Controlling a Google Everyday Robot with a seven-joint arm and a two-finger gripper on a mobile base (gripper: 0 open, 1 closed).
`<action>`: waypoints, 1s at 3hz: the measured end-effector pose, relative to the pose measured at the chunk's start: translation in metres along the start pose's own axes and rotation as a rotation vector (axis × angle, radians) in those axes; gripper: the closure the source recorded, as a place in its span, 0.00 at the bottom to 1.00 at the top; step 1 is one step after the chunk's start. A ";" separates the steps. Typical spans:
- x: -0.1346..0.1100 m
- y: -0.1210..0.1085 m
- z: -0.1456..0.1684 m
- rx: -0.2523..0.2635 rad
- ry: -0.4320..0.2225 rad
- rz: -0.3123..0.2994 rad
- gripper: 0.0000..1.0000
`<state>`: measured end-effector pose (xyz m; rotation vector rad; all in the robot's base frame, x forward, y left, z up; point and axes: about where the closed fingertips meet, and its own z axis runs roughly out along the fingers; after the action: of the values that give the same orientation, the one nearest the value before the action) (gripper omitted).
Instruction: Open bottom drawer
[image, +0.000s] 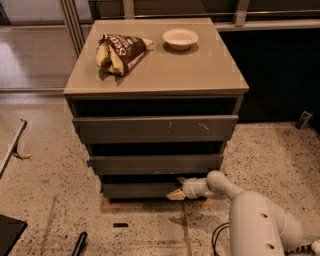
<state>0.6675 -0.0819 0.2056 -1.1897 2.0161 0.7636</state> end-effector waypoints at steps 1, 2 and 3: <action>-0.004 0.001 -0.003 0.000 0.000 0.000 0.58; -0.005 0.001 -0.004 0.000 0.000 0.000 0.39; 0.009 0.015 -0.023 -0.012 0.001 0.003 0.16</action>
Offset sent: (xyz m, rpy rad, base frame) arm -0.0274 -0.0393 0.0006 -0.0171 0.0062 -0.0127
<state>0.6446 -0.0977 0.2146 -1.1945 2.0175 0.7778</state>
